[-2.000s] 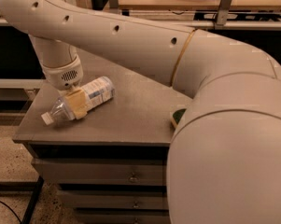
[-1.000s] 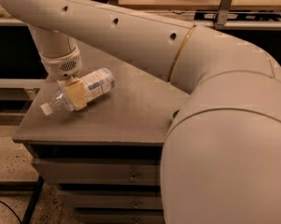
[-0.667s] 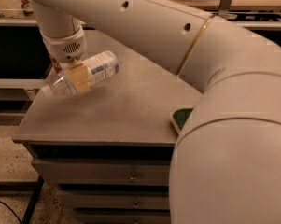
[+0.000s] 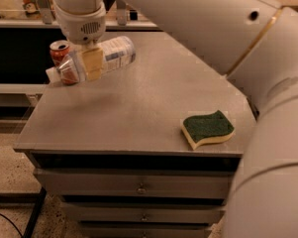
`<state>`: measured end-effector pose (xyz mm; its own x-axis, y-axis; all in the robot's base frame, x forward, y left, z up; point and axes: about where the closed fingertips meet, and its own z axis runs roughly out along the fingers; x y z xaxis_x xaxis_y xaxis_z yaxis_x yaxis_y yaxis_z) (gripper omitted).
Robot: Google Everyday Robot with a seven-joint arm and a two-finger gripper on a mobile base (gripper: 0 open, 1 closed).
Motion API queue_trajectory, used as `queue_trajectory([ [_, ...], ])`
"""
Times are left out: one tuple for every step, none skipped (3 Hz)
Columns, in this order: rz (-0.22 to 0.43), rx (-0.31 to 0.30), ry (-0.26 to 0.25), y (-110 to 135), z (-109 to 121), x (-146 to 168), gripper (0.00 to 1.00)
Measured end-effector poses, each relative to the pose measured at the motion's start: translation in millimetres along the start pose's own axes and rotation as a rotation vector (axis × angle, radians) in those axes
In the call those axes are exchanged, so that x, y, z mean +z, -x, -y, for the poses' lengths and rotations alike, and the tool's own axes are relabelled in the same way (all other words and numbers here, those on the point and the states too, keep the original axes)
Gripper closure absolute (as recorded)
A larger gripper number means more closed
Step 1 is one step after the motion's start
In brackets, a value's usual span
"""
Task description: Place blue plastic bottle upright
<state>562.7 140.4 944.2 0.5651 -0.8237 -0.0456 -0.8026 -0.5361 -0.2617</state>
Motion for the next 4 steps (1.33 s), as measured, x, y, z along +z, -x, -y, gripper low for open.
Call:
queue_trajectory([
  [0.153,0.029,-0.102,-7,-17,-10,1.0],
  [0.298,0.081,-0.221,-19,-24,-22,1.0],
  [0.431,0.157,-0.291,-34,-20,-31,1.0],
  [0.449,0.165,-0.291,-32,-21,-33,1.0],
])
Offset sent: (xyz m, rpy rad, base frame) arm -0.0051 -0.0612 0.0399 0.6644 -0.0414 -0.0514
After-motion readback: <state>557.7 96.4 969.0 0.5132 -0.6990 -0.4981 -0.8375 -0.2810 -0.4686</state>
